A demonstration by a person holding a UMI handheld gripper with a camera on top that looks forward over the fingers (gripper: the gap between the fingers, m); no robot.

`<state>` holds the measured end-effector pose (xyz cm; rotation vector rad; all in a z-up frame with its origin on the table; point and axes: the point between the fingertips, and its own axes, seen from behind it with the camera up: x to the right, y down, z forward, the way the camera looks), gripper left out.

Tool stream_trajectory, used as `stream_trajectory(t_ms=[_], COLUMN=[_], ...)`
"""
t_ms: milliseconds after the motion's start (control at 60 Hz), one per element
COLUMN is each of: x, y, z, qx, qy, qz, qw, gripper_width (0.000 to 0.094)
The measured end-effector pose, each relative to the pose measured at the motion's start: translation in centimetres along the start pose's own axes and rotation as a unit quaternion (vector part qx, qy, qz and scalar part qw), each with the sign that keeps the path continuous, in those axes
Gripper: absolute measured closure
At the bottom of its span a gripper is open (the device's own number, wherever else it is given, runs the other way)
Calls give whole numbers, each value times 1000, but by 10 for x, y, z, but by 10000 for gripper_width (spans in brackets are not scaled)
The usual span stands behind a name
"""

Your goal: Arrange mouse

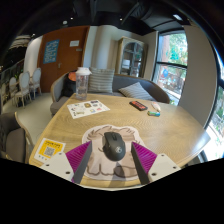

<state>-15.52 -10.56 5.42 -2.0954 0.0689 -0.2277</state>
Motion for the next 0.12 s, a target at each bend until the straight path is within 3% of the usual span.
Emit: stream_trajectory(t_ms=[117], x=[-22], y=[30], z=[-40], qx=[-3], qy=[-18], qz=[-6], qw=[1000], gripper_width=[135])
